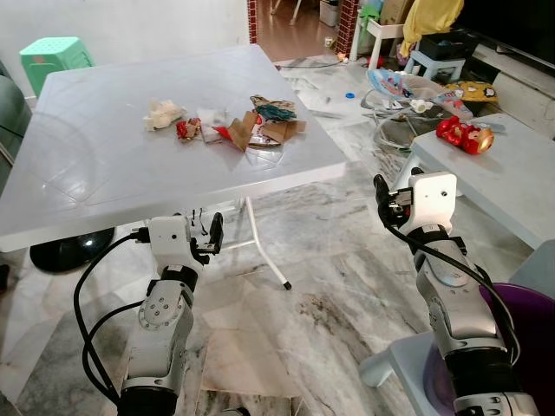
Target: Picking trash to rubbish bin
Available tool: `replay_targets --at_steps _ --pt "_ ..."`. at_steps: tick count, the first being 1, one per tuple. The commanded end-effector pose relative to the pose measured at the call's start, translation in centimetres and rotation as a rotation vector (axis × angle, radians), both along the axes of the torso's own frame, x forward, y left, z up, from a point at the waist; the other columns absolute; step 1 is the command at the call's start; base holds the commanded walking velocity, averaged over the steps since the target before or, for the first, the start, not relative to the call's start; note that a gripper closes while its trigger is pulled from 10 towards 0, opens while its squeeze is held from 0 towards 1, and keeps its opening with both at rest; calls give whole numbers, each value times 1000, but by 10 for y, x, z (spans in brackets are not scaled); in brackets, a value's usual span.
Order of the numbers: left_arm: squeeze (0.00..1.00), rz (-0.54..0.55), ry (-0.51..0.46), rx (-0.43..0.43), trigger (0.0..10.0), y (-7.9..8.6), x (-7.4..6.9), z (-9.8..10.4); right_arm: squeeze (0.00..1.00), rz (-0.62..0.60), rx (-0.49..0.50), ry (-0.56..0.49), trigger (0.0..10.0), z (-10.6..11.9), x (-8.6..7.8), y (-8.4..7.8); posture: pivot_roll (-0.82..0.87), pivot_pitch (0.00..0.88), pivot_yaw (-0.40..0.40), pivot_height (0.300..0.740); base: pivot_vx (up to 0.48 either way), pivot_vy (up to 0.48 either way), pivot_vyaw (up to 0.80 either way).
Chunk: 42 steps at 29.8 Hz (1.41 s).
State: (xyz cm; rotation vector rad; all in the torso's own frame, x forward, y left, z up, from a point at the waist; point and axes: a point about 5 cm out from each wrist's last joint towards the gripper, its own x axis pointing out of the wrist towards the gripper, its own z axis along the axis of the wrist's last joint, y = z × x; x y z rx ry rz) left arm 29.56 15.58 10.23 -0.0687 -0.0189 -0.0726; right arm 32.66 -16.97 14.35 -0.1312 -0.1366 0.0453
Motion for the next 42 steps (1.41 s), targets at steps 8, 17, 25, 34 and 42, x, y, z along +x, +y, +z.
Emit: replay_targets --at_steps 8,17,25,34,42 --pt "0 -9 -14 22 10000 3 3 9 0 -28 35 29 10000 -10 -3 3 -32 49 49 740 0 0 700" --pt "0 5 -10 7 10000 6 1 10 0 -38 44 9 10000 -5 0 4 -39 67 54 740 0 0 454" --pt "0 -6 -56 -37 10000 -3 3 20 0 -10 20 -34 10000 5 0 9 -45 55 42 740 0 0 0" --pt "0 18 -119 -38 10000 1 4 38 0 88 -22 -114 10000 26 -4 26 -50 71 28 740 177 0 0" --pt "0 44 -115 -49 10000 2 5 38 0 127 -18 -97 10000 23 -8 33 -51 70 15 740 402 0 0"
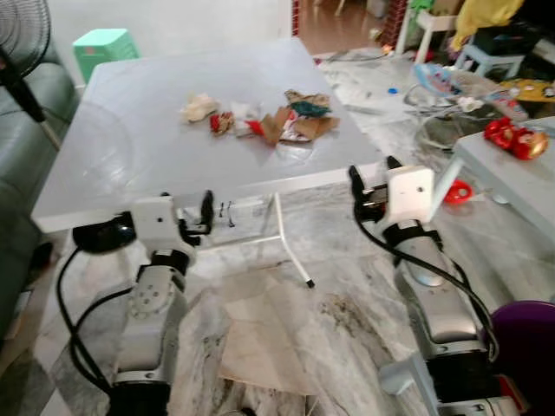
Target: Picking trash to rubbish bin
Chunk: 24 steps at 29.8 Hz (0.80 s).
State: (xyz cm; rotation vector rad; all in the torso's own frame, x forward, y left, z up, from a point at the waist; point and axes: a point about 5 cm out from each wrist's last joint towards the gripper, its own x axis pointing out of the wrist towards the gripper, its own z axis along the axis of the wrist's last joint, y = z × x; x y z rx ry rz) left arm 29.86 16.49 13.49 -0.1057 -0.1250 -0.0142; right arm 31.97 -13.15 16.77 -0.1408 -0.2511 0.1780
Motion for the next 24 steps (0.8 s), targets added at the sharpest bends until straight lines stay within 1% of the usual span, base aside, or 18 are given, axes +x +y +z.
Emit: replay_targets --at_steps 1,7,14,24 --pt "0 -18 -13 -6 10000 -7 1 5 0 -7 -4 11 10000 -1 -1 -5 -47 68 17 740 405 0 0" --pt "0 -20 -3 -4 10000 -8 -1 3 0 -7 -4 10 10000 2 1 -5 -52 65 22 740 403 0 0" --pt "0 -25 -7 -7 10000 -12 0 5 0 -4 -9 7 10000 2 -1 -5 -53 70 23 740 401 0 0" --pt "0 -12 -4 -3 10000 -8 -1 6 0 24 -12 5 10000 3 -1 2 -44 72 17 740 400 0 0"
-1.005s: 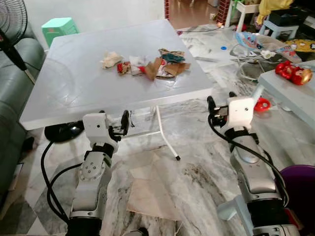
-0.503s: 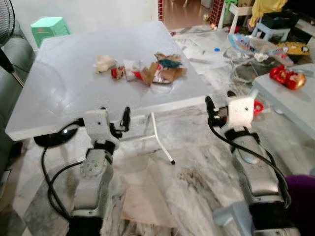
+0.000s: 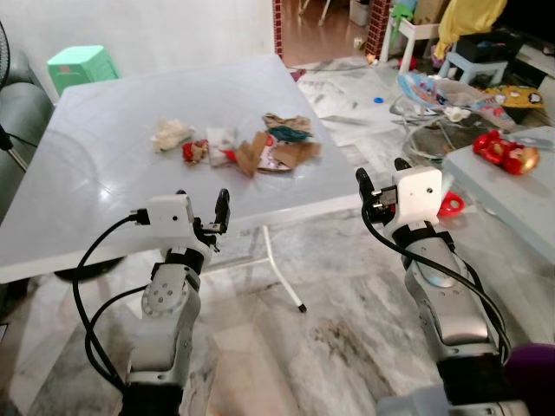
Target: Picking trash to rubbish bin
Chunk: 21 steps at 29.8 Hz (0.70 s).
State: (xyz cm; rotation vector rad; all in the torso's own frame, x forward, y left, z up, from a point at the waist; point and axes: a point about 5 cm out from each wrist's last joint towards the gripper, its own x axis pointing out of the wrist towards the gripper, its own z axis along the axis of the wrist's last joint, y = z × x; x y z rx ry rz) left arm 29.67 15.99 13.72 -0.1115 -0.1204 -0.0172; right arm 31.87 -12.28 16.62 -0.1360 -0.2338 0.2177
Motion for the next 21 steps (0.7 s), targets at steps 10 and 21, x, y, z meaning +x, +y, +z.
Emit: replay_targets --at_steps 10,21 --pt "0 -1 -8 -3 10000 -4 0 3 0 14 -21 -19 10000 6 -2 -3 -47 77 11 740 370 0 0" --pt "0 54 -13 38 10000 -2 0 4 0 47 -33 -24 10000 6 -5 0 -49 83 11 740 56 0 507"
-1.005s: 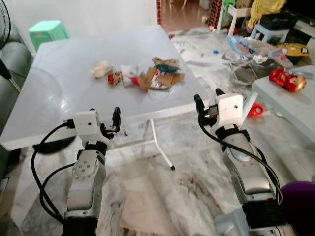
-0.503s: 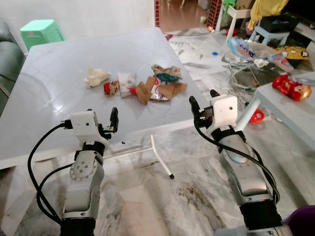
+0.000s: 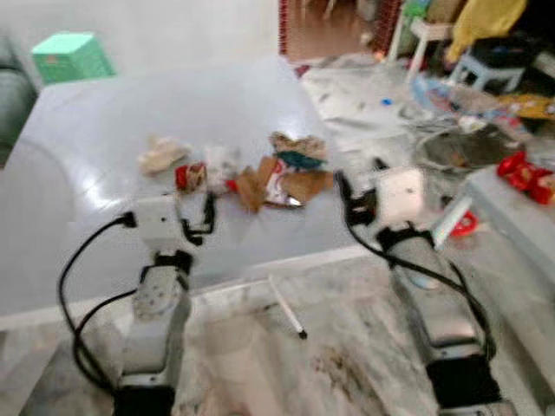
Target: Picking trash to rubbish bin
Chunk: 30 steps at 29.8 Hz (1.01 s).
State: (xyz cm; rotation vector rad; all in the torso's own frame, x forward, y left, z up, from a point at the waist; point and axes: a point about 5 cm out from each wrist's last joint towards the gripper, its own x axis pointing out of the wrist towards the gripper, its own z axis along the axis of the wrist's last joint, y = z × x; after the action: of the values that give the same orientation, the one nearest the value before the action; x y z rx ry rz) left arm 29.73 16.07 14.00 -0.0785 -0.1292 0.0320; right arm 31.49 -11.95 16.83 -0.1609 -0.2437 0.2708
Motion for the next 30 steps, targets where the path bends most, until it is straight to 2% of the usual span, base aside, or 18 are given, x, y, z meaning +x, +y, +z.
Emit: replay_targets --at_steps 1,10,19,23,30 --pt "0 6 -6 9 10000 -2 -1 1 0 -3 -2 -14 10000 4 -1 -3 -49 83 11 740 0 0 800" --pt "0 -10 3 9 10000 -8 -1 -1 0 1 2 -8 10000 4 -1 -2 -53 83 11 740 0 0 796" --pt "0 -27 18 12 10000 -10 -1 -3 0 -12 7 -1 10000 4 0 -3 -52 82 6 740 0 0 0" --pt "0 -103 29 -11 10000 -18 -3 -6 0 -51 -2 9 10000 3 5 -7 -49 79 4 740 0 0 0" --pt "0 -140 30 -6 10000 -23 -4 -7 0 -97 -17 29 10000 0 8 -12 -48 78 5 740 0 0 0"
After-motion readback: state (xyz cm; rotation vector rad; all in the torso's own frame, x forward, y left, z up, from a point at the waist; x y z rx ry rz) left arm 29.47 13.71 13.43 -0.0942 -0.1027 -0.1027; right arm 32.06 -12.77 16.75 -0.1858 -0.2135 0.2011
